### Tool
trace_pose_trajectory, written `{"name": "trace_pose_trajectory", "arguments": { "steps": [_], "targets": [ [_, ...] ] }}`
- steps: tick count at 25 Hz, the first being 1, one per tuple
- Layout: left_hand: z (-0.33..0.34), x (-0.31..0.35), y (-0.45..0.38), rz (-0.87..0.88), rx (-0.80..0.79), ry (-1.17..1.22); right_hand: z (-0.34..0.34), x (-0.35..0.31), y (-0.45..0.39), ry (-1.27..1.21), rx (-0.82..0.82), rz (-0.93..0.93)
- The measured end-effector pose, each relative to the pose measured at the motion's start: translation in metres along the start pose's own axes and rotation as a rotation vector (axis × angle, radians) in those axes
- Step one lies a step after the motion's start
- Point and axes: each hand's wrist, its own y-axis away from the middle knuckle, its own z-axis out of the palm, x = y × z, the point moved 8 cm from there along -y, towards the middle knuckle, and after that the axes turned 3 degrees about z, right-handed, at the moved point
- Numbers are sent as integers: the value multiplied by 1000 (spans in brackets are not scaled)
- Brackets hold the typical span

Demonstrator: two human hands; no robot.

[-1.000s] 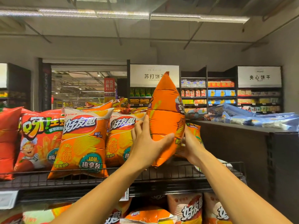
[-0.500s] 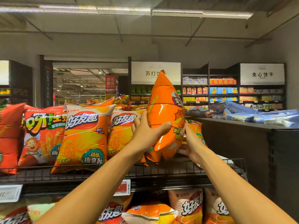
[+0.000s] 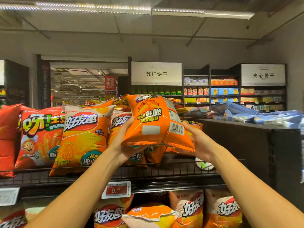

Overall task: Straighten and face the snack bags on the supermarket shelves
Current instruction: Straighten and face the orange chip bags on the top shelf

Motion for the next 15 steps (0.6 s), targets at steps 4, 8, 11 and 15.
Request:
{"name": "trace_pose_trajectory", "arguments": {
  "steps": [4, 8, 11, 15],
  "targets": [
    [-12, 1, -3, 37, -39, -165, 8, -1, 8, -32, -98, -9],
    [-15, 11, -4, 135, 34, -498, 7, -12, 7, 44, -9, -121],
    [1, 3, 0, 141, -39, -567, 11, -13, 9, 60, -13, -81],
    [-2, -10, -2, 66, -52, -477, 13, -26, 15, 86, 37, -137]
  ]
}}
